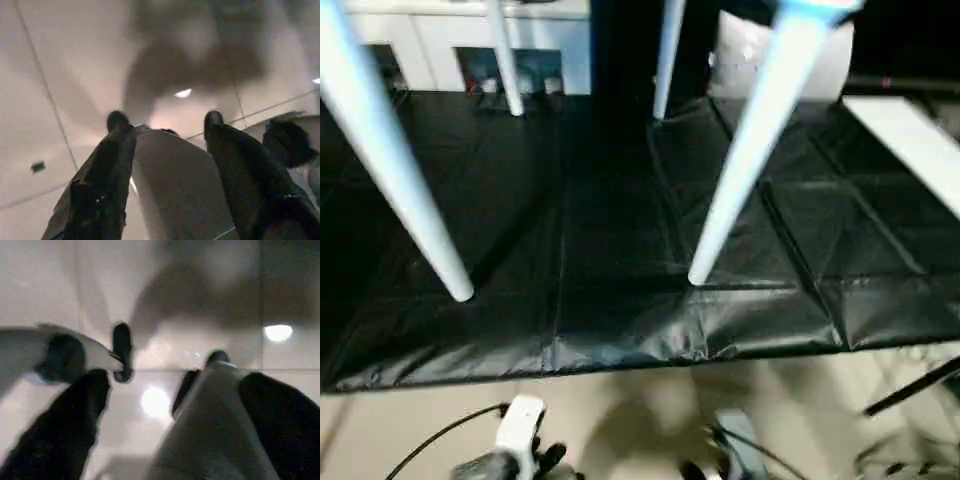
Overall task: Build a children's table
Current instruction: Flip table
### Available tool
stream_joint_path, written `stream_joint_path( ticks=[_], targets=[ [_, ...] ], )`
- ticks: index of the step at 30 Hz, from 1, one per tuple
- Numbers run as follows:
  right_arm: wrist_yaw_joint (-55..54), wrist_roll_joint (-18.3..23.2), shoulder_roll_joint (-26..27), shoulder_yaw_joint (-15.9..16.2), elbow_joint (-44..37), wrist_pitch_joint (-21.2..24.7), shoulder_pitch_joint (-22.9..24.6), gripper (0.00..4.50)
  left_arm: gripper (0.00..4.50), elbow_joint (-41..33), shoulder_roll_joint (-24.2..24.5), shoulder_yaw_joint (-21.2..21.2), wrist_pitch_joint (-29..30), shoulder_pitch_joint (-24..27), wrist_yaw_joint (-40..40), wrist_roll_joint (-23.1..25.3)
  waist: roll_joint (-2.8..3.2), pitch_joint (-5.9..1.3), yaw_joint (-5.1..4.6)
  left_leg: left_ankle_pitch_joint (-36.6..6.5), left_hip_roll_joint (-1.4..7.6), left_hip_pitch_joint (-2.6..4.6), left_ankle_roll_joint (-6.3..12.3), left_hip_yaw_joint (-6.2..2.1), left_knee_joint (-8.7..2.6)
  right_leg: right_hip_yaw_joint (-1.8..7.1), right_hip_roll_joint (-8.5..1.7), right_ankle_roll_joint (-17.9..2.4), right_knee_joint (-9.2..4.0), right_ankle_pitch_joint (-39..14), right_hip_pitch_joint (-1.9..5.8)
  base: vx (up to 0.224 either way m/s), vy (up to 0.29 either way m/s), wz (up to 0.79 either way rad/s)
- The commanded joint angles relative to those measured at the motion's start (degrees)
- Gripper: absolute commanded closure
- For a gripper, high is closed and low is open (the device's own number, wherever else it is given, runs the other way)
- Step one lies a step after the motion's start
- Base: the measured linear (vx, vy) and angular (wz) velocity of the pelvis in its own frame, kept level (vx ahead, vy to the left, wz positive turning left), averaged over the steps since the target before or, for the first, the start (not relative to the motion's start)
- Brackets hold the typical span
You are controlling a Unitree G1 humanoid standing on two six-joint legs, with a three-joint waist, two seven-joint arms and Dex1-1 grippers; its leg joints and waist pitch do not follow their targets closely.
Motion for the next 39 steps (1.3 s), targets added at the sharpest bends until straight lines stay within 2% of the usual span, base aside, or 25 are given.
stream_joint_path(
  ticks=[1,7,8,10,11,12,14,15,16,17,18,19,20,21,22,23,24,25,26,27,28,30,33,35,39],
  targets=[
    [-1.55,-0.98,1.88,-0.68,2.94,1.69,0.25,0.0,1.83,0.99,-0.9,1.32,1.2,1.13,2.6,-1.04,0.26,-1.87,-0.09,-10.83,4.19,0.16,3.48,-1.65,-4.71,3.03,-6.53,-15.94,-4.21,5.38,0.72,0.0,0.0,0.0],
    [-0.78,-3.49,2.73,0.54,3.39,-1.57,-0.08,0.0,1.83,0.52,-2.34,-0.25,-0.24,2.41,2.21,0.68,-0.02,-1.55,-0.23,-8.9,4.64,-0.12,6.2,-1.58,-4.9,2.53,-6.29,-15.33,-4.01,7.72,0.35,0.0,0.0,0.0],
    [0.14,-5.64,2.9,2.73,3.45,-1.73,-0.33,0.0,1.83,0.79,-2.66,-0.86,-0.9,2.42,2.78,1.56,-0.71,-1.1,0.17,-8.15,2.7,-3.18,9.94,-3.72,-5.61,-0.4,-6.69,-14.32,-4.14,7.9,2.35,0.0,0.0,0.0],
    [2.34,-8.87,3.86,5.34,3.77,-1.71,-0.77,0.0,1.83,1.63,-4.25,0.21,-1.91,2.61,3.01,1.74,0.9,-2.02,-0.84,-9.47,2.72,-1.56,16.48,-6.62,-4.74,-3.38,-3.87,-15.06,-3.51,6.54,1.36,0.001,-0.006,0.26],
    [2.42,-8.97,3.92,5.38,3.8,-1.71,-0.79,0.0,1.83,1.67,-4.33,0.32,-1.93,2.62,3.02,1.72,2.38,-1.78,-1.92,-9.18,4.15,-0.78,21.79,-10.57,-5.62,-4.68,-0.82,-17.43,-0.34,2.14,0.66,0.011,-0.038,0.62],
    [2.84,-9.24,4.6,5.25,3.95,-1.86,-0.98,0.0,1.83,2.09,-5.17,0.45,-1.67,2.78,4.29,2.04,2.5,-1.16,-2.55,-7.84,5.12,0.83,26.2,-13.98,-6.77,-4.18,0.91,-18.24,2.73,-6.32,-1.53,0.011,-0.038,0.62],
    [2.99,-9.29,5.05,5.01,4.03,-2.07,-1.07,0.0,1.83,2.23,-5.64,0.62,-1.02,2.91,5.12,1.94,1.46,-0.71,-2.49,-12.59,4.16,0.38,24.66,-16.26,-8.91,-1.5,1.02,-15.27,4.81,-11.16,-2.63,-0.012,-0.102,0.73],
    [3.08,-9.29,5.8,4.49,4.17,-2.47,-1.1,0.0,1.83,2.4,-6.67,1.95,-0.43,3.38,5.68,0.58,-0.89,-0.14,-1.05,-19.98,-1.77,-3.78,16.1,-14.21,-6.7,3.8,-5.36,-12.79,-2.39,-10.96,-1.26,-0.011,-0.118,0.79],
    [2.81,-9.07,6.2,3.96,4.26,-2.52,-0.99,0.0,1.83,2.74,-7.44,2.01,-0.67,3.71,6.43,0.64,-0.89,-0.14,-1.05,-19.98,-1.77,-3.78,16.1,-14.21,-6.7,3.8,-5.36,-12.79,-2.39,-10.96,-1.26,-0.032,-0.15,0.72],
    [2.43,-8.88,6.49,3.42,4.37,-2.59,-0.86,0.0,1.83,3.12,-8.16,1.88,-1.14,3.99,7.42,1.0,-3.26,-0.21,0.14,-11.32,-4.58,-3.99,10.23,-10.52,1.45,2.95,-12.96,-1.98,-9.84,-24.44,-0.19,-0.056,-0.137,0.56],
    [1.23,-8.16,6.83,2.31,4.45,-2.75,-0.52,0.0,1.83,3.76,-9.61,1.86,-2.21,4.38,10.13,1.51,-3.18,0.63,1.04,-4.12,-2.74,-4.76,6.68,-7.59,7.05,2.77,-17.02,2.49,-13.25,-31.4,0.69,-0.056,-0.137,0.56],
    [1.23,-8.16,6.83,2.31,4.45,-2.75,-0.52,0.0,1.83,3.76,-9.61,1.86,-2.21,4.38,10.13,1.51,-2.94,0.92,1.09,-3.2,-2.1,-6.08,6.51,-7.51,7.9,2.66,-17.88,5.74,-12.77,-30.15,1.62,-0.017,-0.07,0.32],
    [-0.14,-7.46,6.94,1.06,4.64,-2.3,-0.34,0.0,1.83,4.14,-10.48,1.99,-2.59,4.39,12.27,1.94,-3.05,1.26,1.46,-4.46,-1.88,-5.15,3.96,-6.8,6.29,5.03,-15.09,9.15,-10.67,-23.71,2.34,0.064,-0.03,0.17],
    [-1.55,-6.94,6.96,0.07,4.84,-1.89,-0.08,0.0,1.83,4.59,-11.75,2.0,-2.39,4.36,14.52,2.34,-4.22,0.61,2.58,-4.5,-2.27,-5.57,6.06,-6.17,4.73,5.59,-13.13,5.85,-8.84,-10.09,6.0,0.064,-0.03,0.17],
    [-3.57,-6.83,6.78,-1.19,4.97,-2.41,0.37,0.0,1.83,5.21,-14.44,1.61,-2.33,4.03,17.28,3.26,-3.84,0.22,2.99,-2.34,-2.43,-5.16,6.84,-5.73,3.54,4.5,-11.62,3.41,-8.01,-1.7,6.42,0.086,0.005,0.05],
    [-4.26,-6.95,6.67,-1.39,4.93,-2.98,0.52,0.0,1.83,5.37,-15.54,1.38,-2.39,3.84,17.98,3.57,-2.44,-0.7,2.92,5.08,-1.13,-3.5,8.39,-5.14,-1.43,0.74,-7.25,-2.69,-5.49,13.9,5.67,0.074,0.056,0.04],
    [-5.22,-7.11,6.48,-1.64,4.82,-3.98,0.64,0.0,1.83,5.48,-17.13,1.03,-2.68,3.47,18.94,4.06,0.07,-1.98,1.28,18.98,3.02,2.1,15.14,-7.55,-2.7,-2.4,-2.01,-7.12,-0.61,20.57,2.09,0.074,0.056,0.04],
    [-5.57,-7.09,6.39,-1.77,4.77,-4.34,0.66,0.0,1.83,5.5,-17.64,0.92,-2.88,3.34,19.25,4.21,0.6,-2.44,0.21,30.77,5.69,5.75,22.74,-10.02,-1.38,-1.67,-1.27,-7.98,1.21,17.24,-1.38,0.073,0.087,0.18],
    [-6.57,-7.01,6.13,-2.52,4.66,-5.49,0.69,0.0,1.83,5.58,-19.54,0.73,-3.54,2.83,20.47,4.69,0.91,-3.01,-0.85,54.82,8.36,7.21,28.36,-13.22,-0.56,1.08,-3.25,-5.78,1.85,9.02,-4.0,0.037,0.101,0.1],
    [-7.01,-6.97,6.01,-3.16,4.61,-6.07,0.68,0.0,1.83,5.64,-20.67,0.73,-3.91,2.5,21.25,4.94,0.79,-1.35,0.2,54.92,6.8,5.25,25.64,-11.12,-0.54,2.55,-3.85,-2.87,0.1,7.45,-3.93,0.037,0.101,0.1],
    [-7.79,-6.65,5.37,-4.31,4.24,-7.7,0.46,0.0,1.83,5.96,-23.62,0.79,-4.08,1.62,22.43,5.07,-0.5,-0.9,-0.36,41.08,3.69,3.17,22.63,-8.96,-0.4,3.7,-5.21,-2.7,-2.51,9.42,-2.41,-0.005,0.092,0.04],
    [-6.81,-6.35,5.08,-4.89,3.83,-8.55,0.08,0.0,1.83,6.6,-26.18,-0.06,-3.1,0.93,24.06,6.2,-1.42,-1.02,-0.12,23.85,0.46,0.27,17.17,-5.97,-1.17,3.29,-5.46,-5.13,-3.29,14.1,1.32,0.0,0.0,0.0],
    [-6.76,-7.08,4.88,-4.89,3.62,-8.91,-0.34,0.0,1.83,7.06,-27.58,-0.3,-2.72,0.65,25.74,7.14,-0.7,0.43,-0.4,-2.17,2.28,0.31,10.59,-5.66,-4.19,3.24,-6.05,-9.87,-4.74,5.1,1.15,-0.08,-0.012,0.0],
    [-7.51,-7.52,5.29,-4.76,3.44,-9.29,0.34,0.0,1.83,7.45,-28.39,-0.62,-2.52,1.05,26.28,7.73,-0.62,0.77,-0.72,-10.52,3.06,0.41,7.5,-4.89,-5.13,3.26,-5.9,-12.75,-5.15,0.59,0.88,-0.073,-0.015,0.08],
    [-10.66,-9.98,7.57,-2.8,2.58,-12.74,4.88,0.0,1.83,8.23,-30.8,-1.88,-3.05,1.61,27.97,9.84,-0.8,0.79,-0.74,-11.42,3.35,0.01,5.38,-3.56,-5.66,3.16,-5.68,-12.08,-5.33,0.26,0.62,-0.021,-0.003,0.02]
  ],
)
